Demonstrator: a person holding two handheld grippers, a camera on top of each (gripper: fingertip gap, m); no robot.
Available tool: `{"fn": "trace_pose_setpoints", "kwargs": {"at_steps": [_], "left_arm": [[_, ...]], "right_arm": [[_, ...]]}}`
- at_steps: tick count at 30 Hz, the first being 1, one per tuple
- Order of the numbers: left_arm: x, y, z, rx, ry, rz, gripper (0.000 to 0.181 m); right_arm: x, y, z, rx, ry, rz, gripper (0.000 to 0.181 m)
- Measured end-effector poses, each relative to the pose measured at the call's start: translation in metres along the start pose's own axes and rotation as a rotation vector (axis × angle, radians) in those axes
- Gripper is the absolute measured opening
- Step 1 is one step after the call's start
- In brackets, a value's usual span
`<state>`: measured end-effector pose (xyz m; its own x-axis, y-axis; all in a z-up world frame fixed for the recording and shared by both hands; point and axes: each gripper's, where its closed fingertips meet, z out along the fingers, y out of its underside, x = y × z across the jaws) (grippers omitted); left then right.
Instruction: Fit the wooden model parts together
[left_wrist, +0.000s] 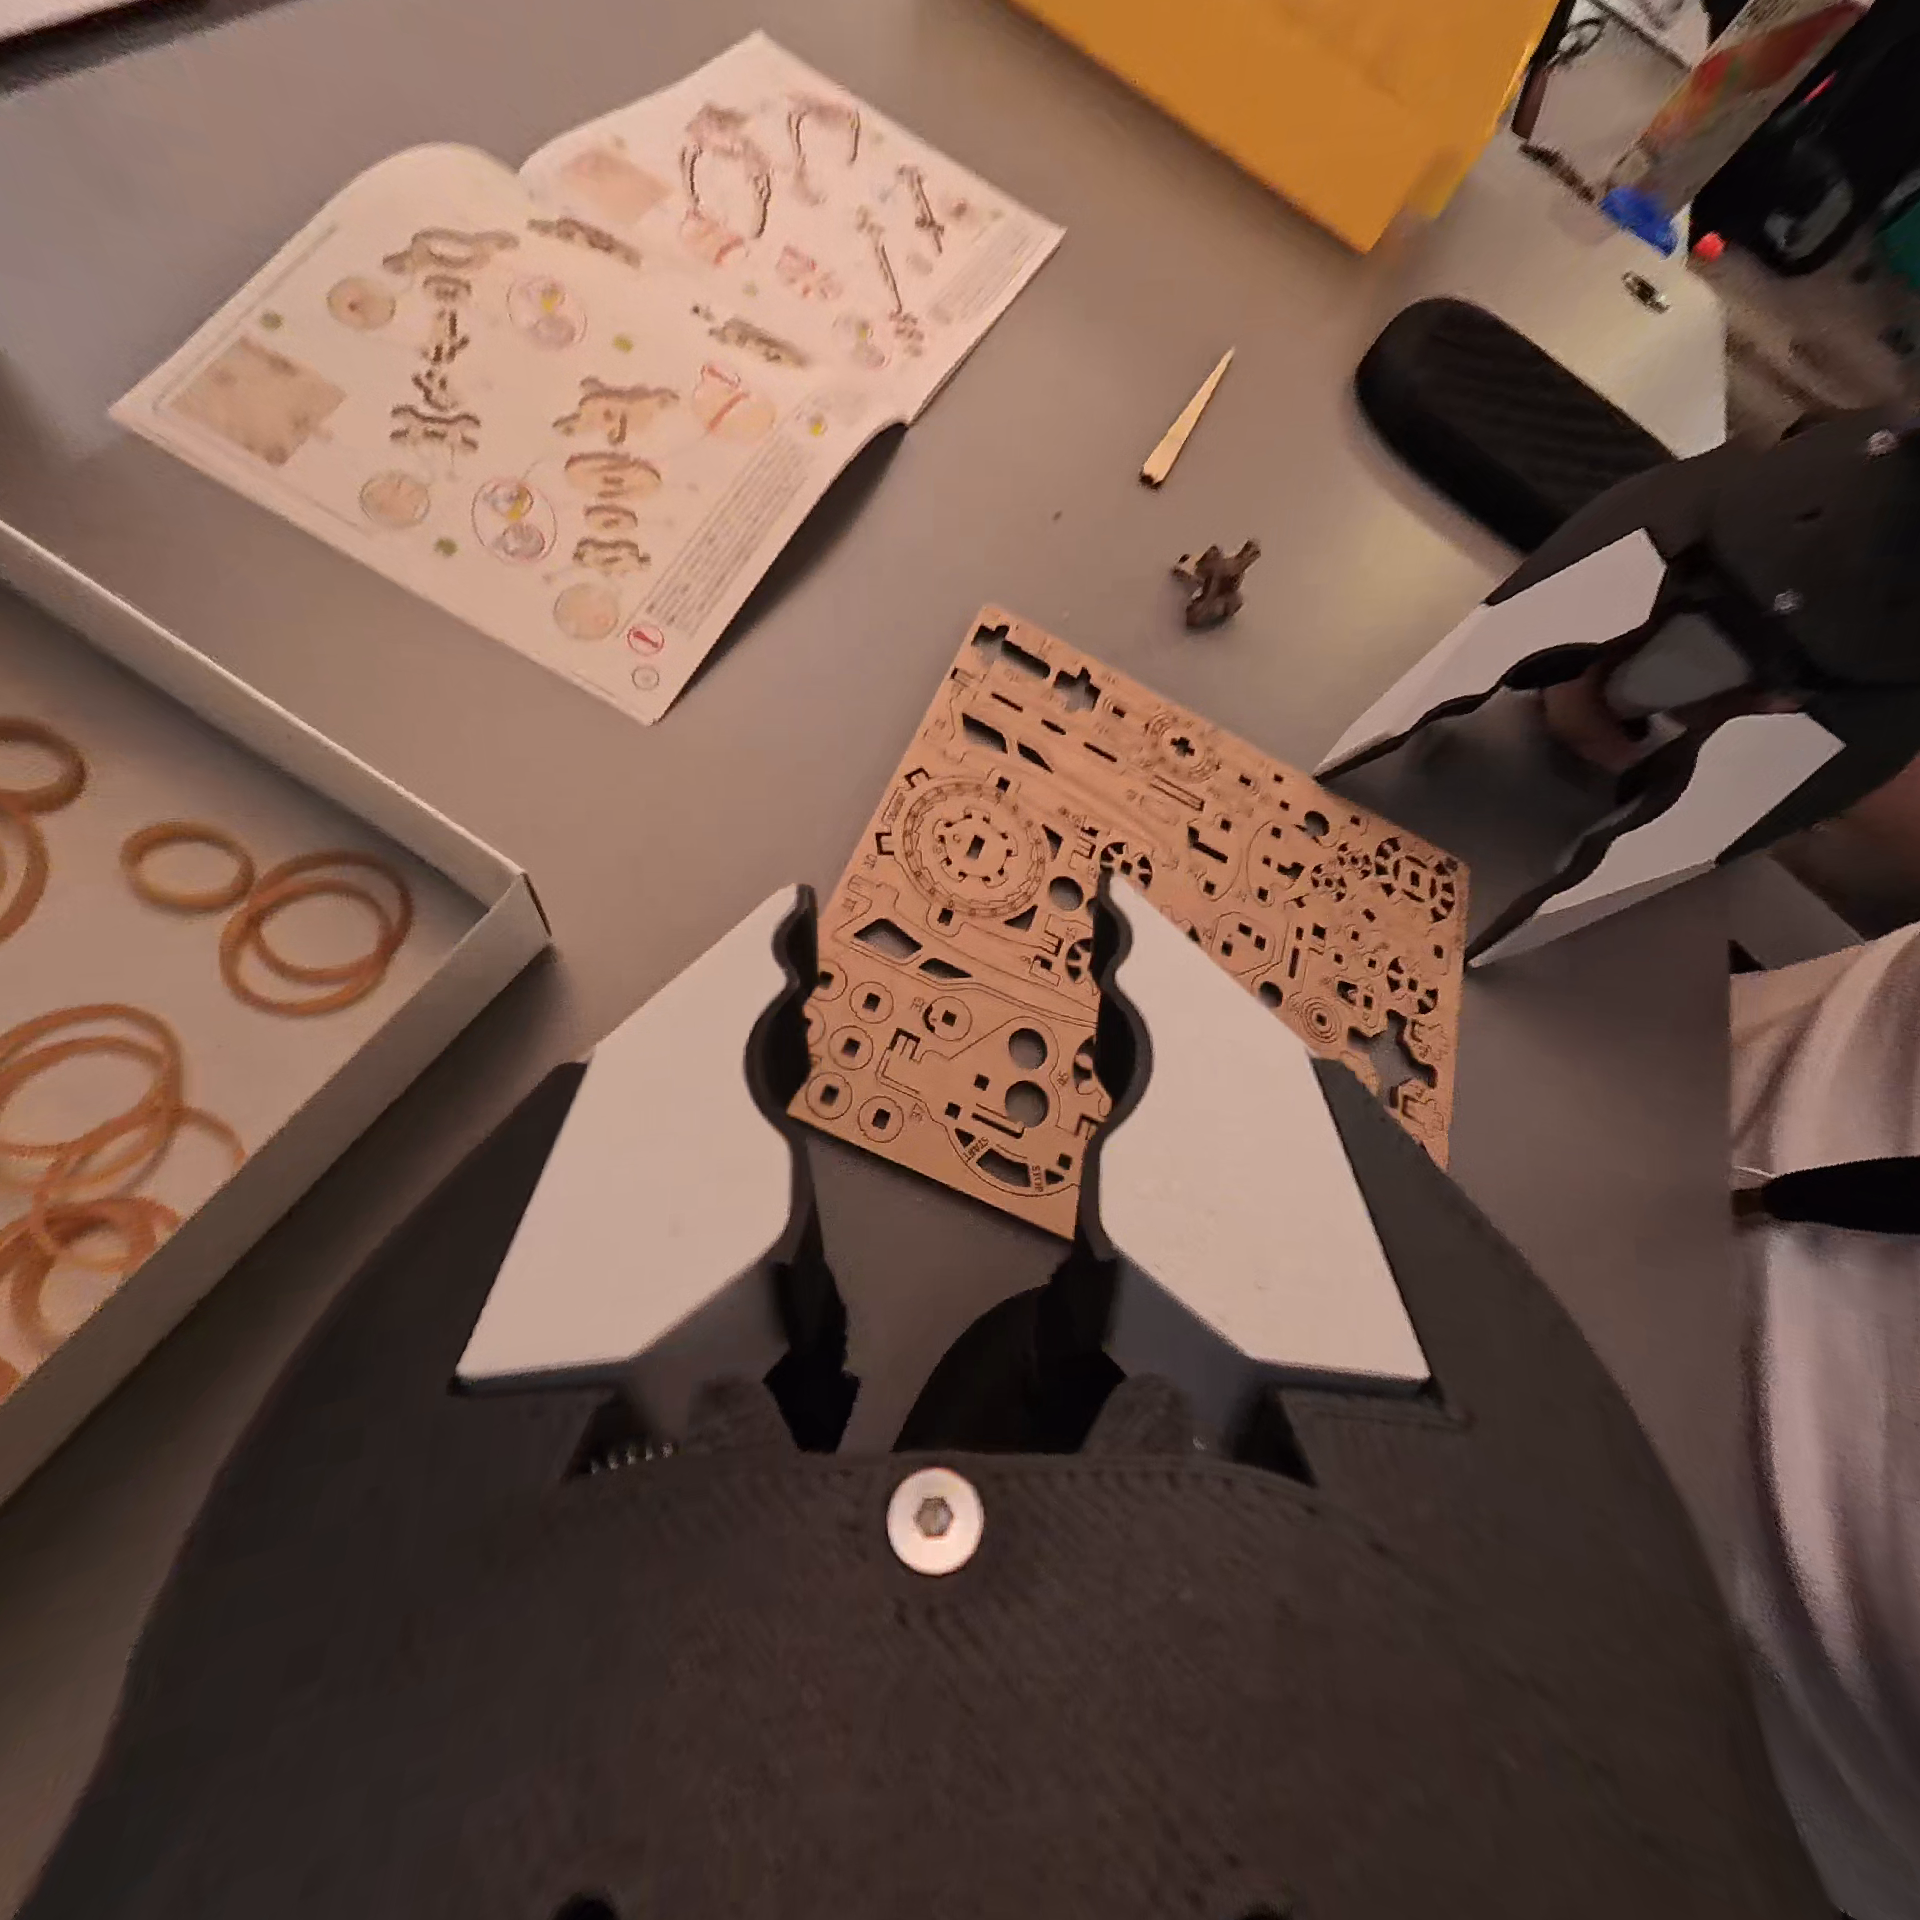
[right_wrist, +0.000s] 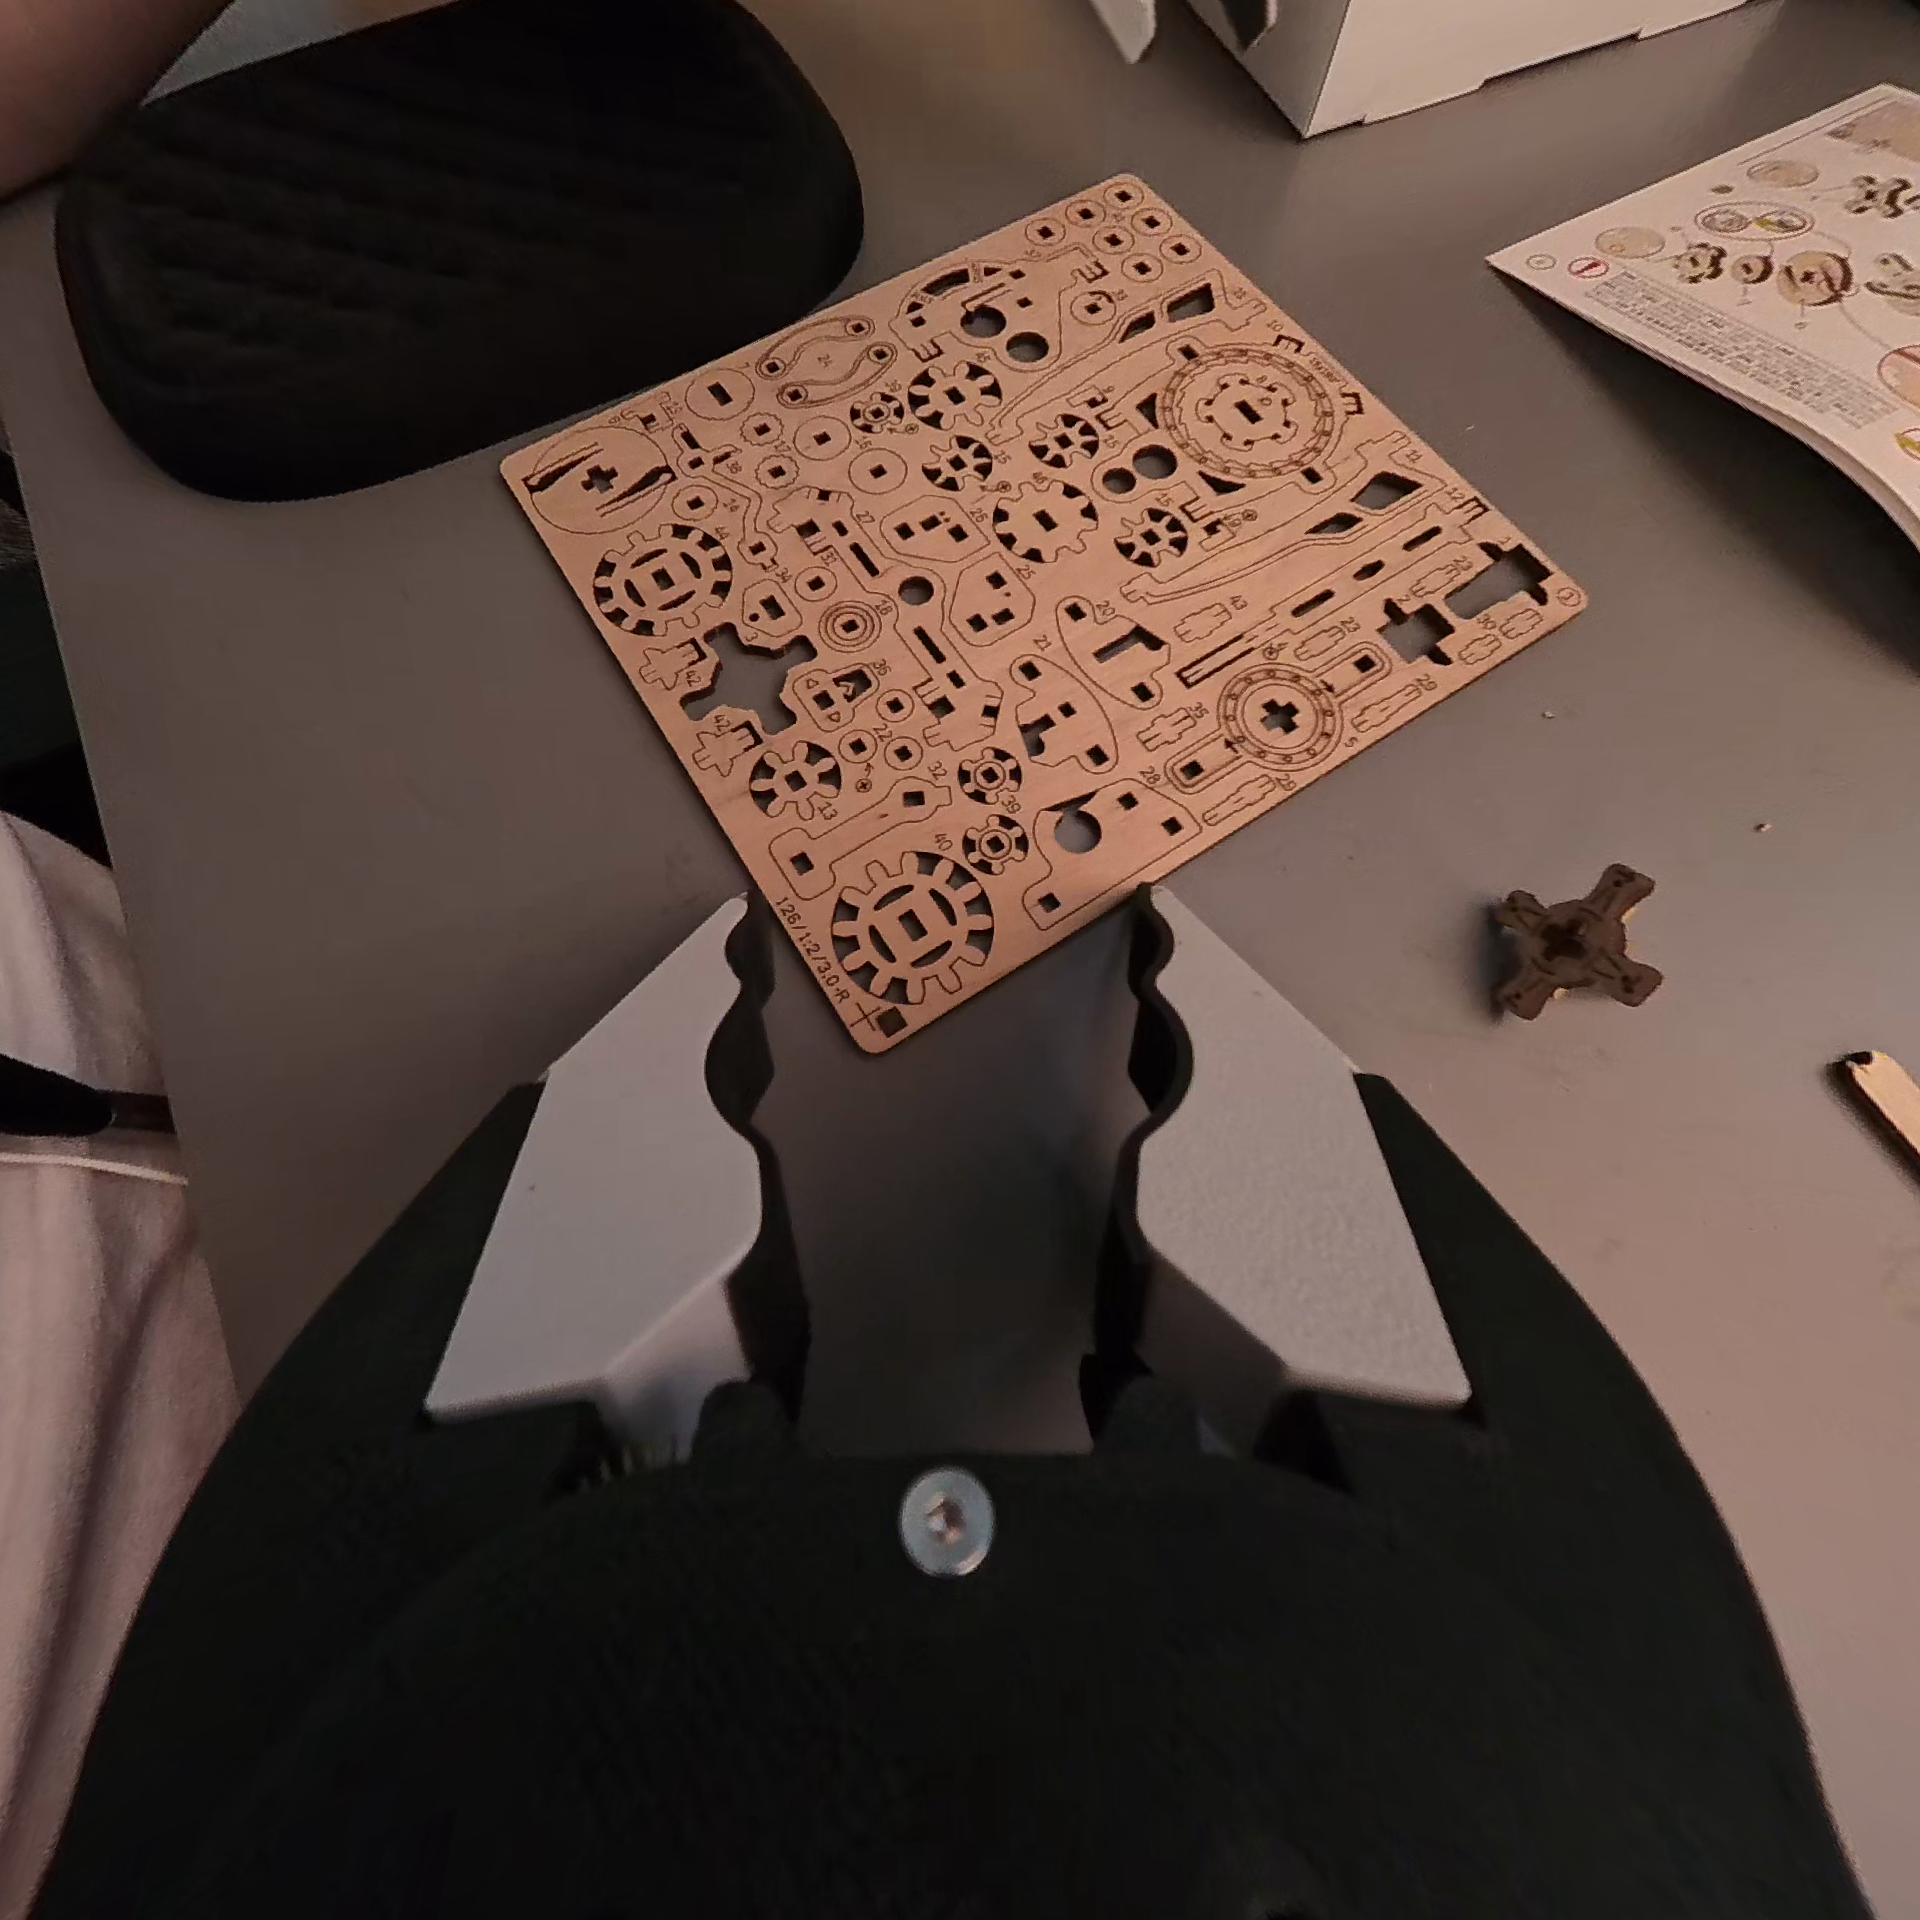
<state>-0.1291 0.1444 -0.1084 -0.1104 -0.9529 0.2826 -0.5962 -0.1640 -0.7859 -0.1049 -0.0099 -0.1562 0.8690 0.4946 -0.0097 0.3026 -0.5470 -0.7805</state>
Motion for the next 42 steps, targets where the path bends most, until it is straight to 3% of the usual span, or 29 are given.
{"fn": "trace_pose_setpoints", "kwargs": {"at_steps": [7,12,18,30,42], "left_arm": [[0.001,0.012,0.022,-0.063,0.048,-0.028,0.061],[0.009,-0.005,0.03,-0.068,0.072,0.023,0.065],[0.005,-0.005,0.038,-0.153,0.084,0.067,0.061],[-0.001,0.007,0.056,-0.274,0.184,0.053,0.053],[0.013,0.004,0.062,-0.243,0.329,-0.021,0.052]], "right_arm": [[-0.004,0.004,-0.007,-0.005,0.005,-0.007,0.073],[-0.003,0.006,-0.007,-0.009,0.016,0.002,0.083],[-0.006,0.006,-0.003,-0.018,0.021,0.01,0.094],[-0.006,0.008,-0.002,-0.02,0.052,0.031,0.096],[-0.004,0.01,0.0,-0.022,0.077,0.052,0.098]]}}
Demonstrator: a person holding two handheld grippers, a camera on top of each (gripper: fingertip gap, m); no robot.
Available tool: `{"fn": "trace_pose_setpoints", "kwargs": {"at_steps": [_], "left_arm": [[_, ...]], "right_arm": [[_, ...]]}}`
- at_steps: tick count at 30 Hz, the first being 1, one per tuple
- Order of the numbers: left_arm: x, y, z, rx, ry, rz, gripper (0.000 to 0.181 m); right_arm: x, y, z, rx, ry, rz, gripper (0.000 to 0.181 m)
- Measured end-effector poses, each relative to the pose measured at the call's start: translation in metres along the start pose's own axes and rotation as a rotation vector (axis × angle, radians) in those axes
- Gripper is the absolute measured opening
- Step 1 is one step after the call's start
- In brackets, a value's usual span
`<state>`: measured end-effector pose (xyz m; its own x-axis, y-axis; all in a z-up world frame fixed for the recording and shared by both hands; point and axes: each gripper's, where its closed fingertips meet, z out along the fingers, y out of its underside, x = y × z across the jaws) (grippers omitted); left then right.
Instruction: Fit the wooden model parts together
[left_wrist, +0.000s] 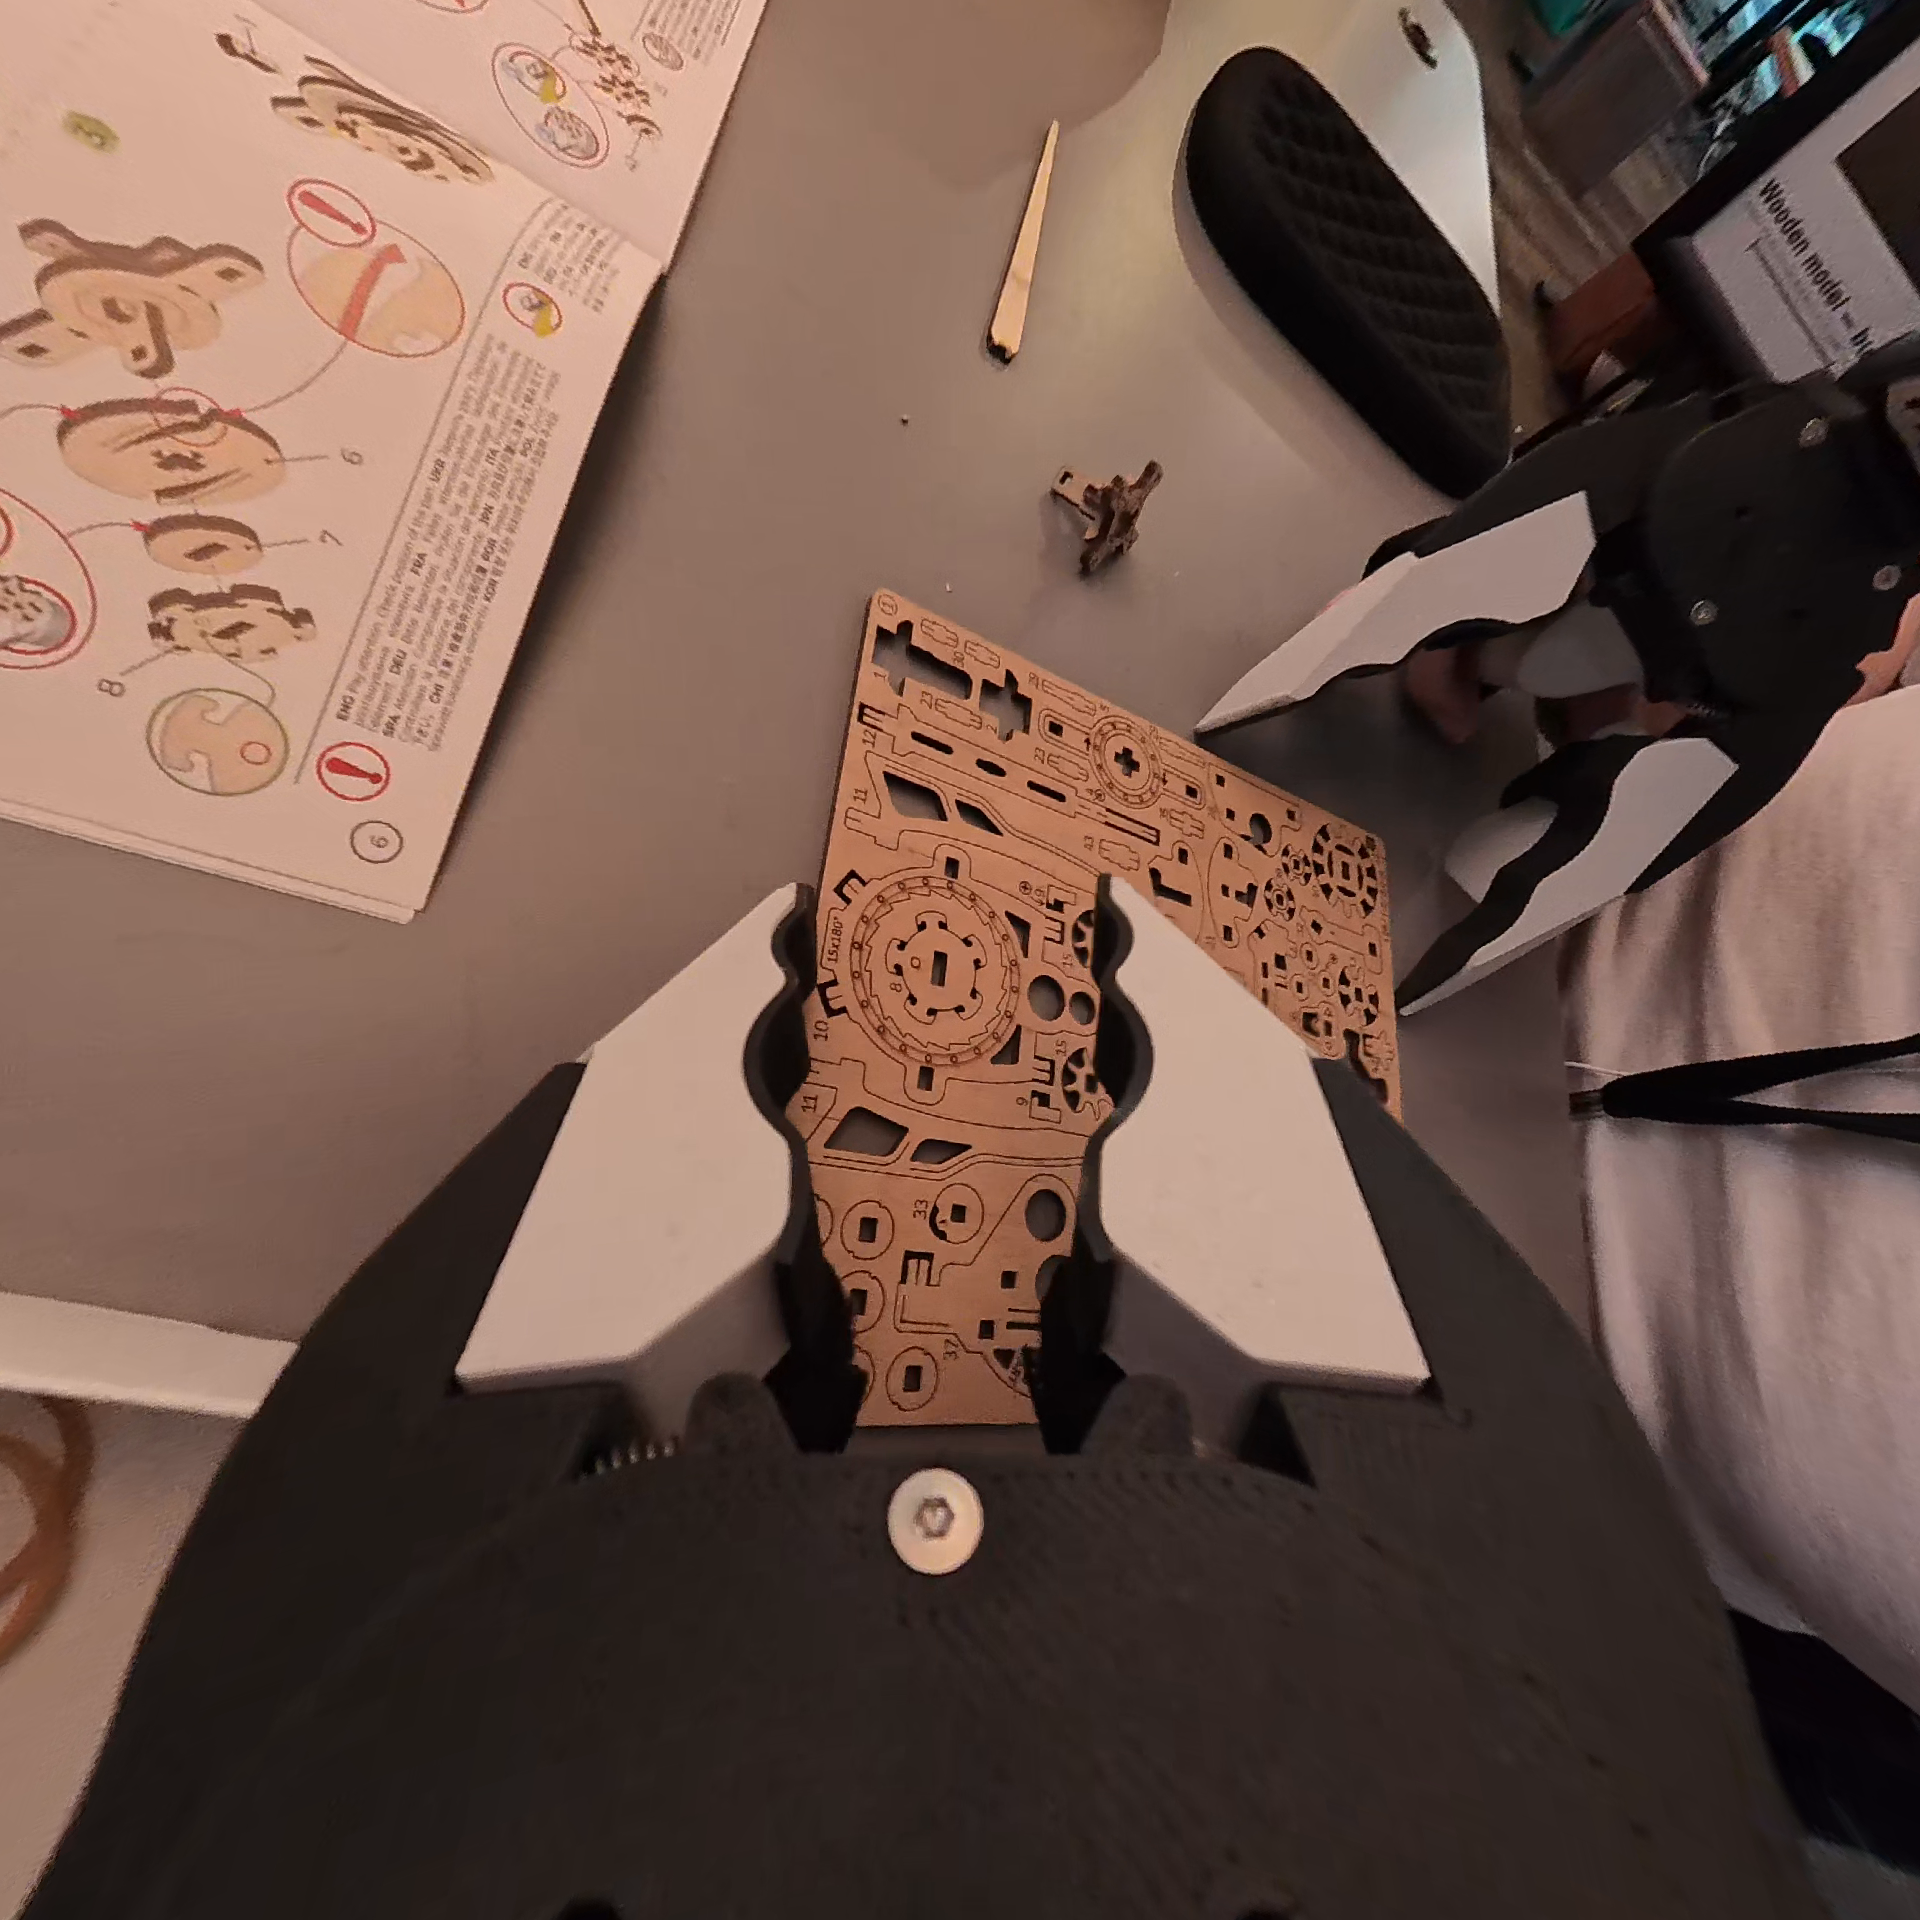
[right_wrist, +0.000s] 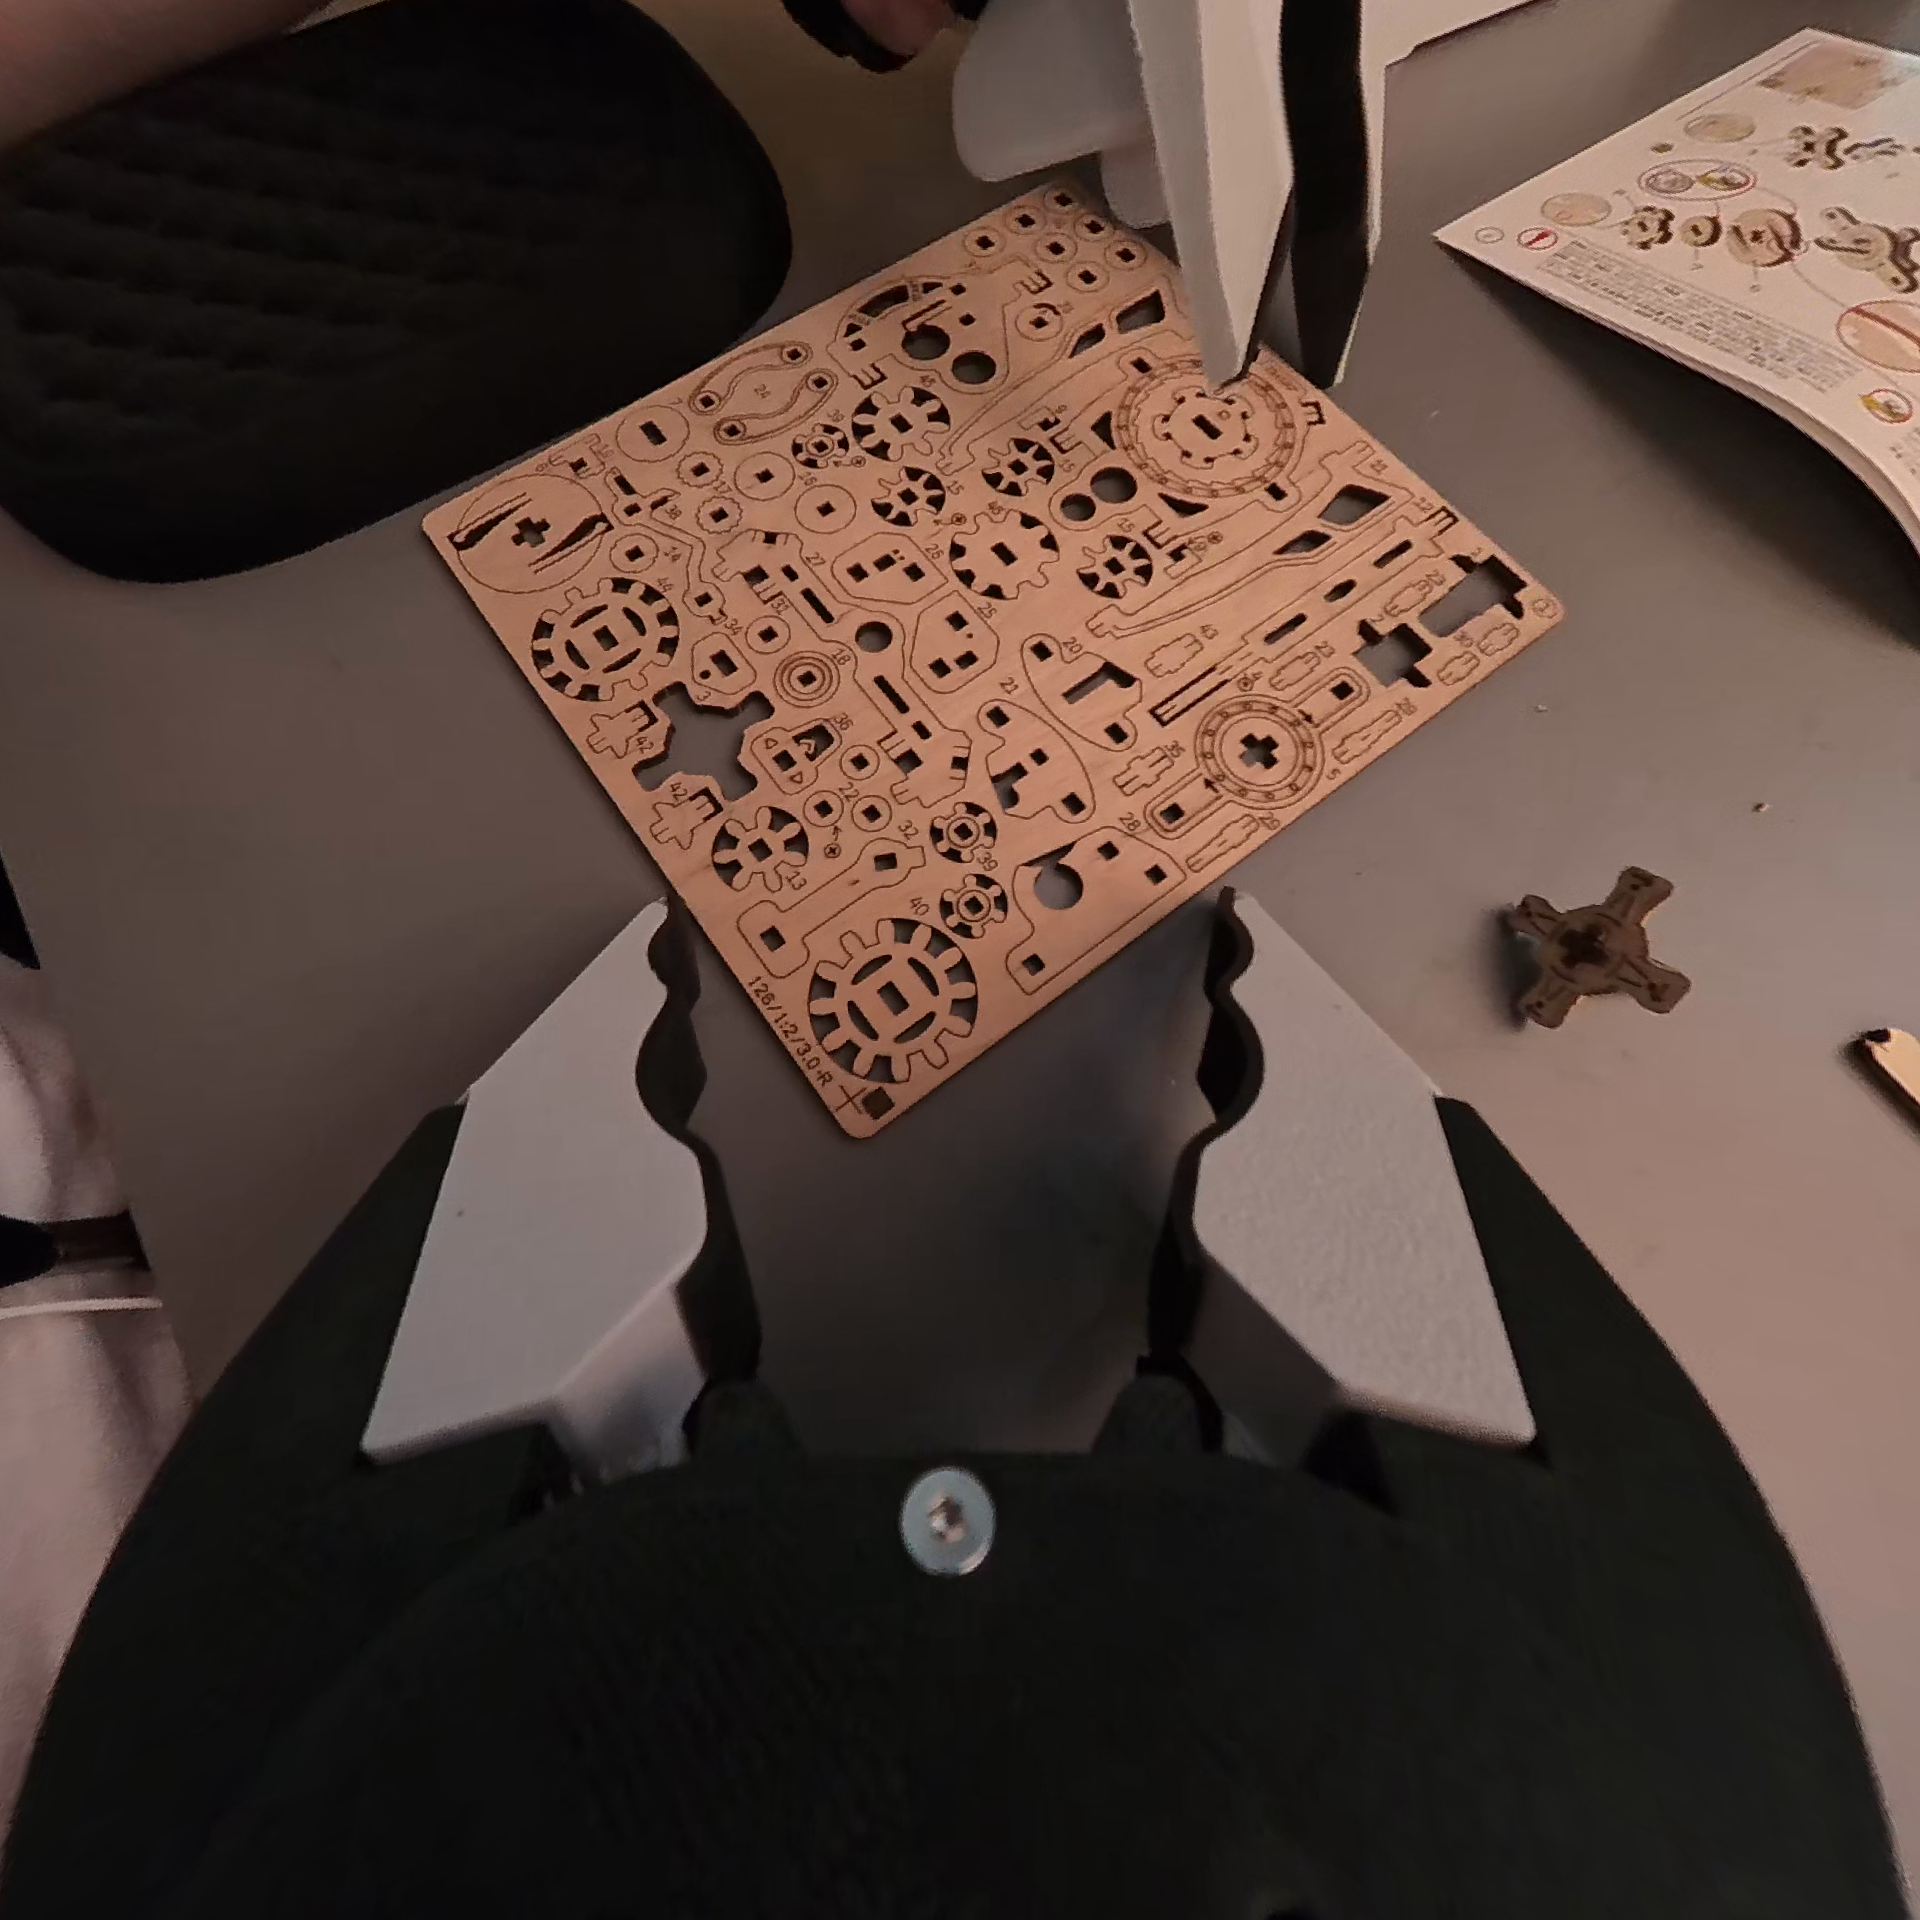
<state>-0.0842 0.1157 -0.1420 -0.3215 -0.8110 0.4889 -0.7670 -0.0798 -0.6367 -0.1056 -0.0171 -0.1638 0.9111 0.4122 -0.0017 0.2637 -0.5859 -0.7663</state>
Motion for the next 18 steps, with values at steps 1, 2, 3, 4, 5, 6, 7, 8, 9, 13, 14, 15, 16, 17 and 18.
{"fn": "trace_pose_setpoints", "kwargs": {"at_steps": [1,2,3,4,5,6,7,8,9,13,14,15,16,17,18], "left_arm": [[0.0,-0.001,0.0,0.008,0.008,-0.01,0.052],[0.0,-0.001,0.0,0.014,0.016,-0.021,0.053],[0.001,-0.002,0.0,0.019,0.02,-0.029,0.053],[0.001,-0.002,0.0,0.023,0.021,-0.032,0.053],[0.001,-0.002,0.0,0.027,0.021,-0.031,0.053],[0.002,-0.003,0.0,0.032,0.019,-0.029,0.054],[0.003,-0.005,0.0,0.04,0.017,-0.023,0.054],[0.004,-0.006,0.0,0.048,0.014,-0.016,0.055],[0.005,-0.007,0.0,0.052,0.007,-0.008,0.054],[0.01,-0.013,-0.003,0.07,-0.021,0.032,0.053],[0.011,-0.014,-0.004,0.076,-0.025,0.038,0.053],[0.013,-0.016,-0.005,0.082,-0.029,0.044,0.053],[0.015,-0.017,-0.006,0.09,-0.034,0.05,0.052],[0.016,-0.018,-0.007,0.097,-0.04,0.056,0.052],[0.018,-0.018,-0.008,0.102,-0.045,0.064,0.051]], "right_arm": [[0.0,0.0,0.0,0.0,0.003,0.002,0.098],[0.001,0.0,0.001,0.0,0.005,0.003,0.098],[0.001,0.0,0.001,0.0,0.005,0.003,0.098],[0.001,0.0,0.001,0.0,0.005,0.003,0.098],[0.001,0.0,0.001,0.0,0.006,0.003,0.098],[0.001,0.001,0.002,0.0,0.006,0.002,0.098],[0.001,0.001,0.002,0.0,0.006,0.002,0.098],[0.001,0.001,0.002,0.0,0.005,0.002,0.098],[0.001,0.001,0.002,0.0,0.005,0.002,0.098],[0.002,0.001,0.004,0.0,0.002,0.001,0.099],[0.002,0.001,0.004,0.0,0.001,0.001,0.099],[0.001,0.0,0.005,-0.001,0.001,0.0,0.099],[0.001,0.0,0.005,-0.001,-0.001,-0.001,0.1],[0.001,0.0,0.005,-0.001,-0.002,-0.002,0.1],[0.001,0.0,0.006,-0.001,-0.005,-0.004,0.101]]}}
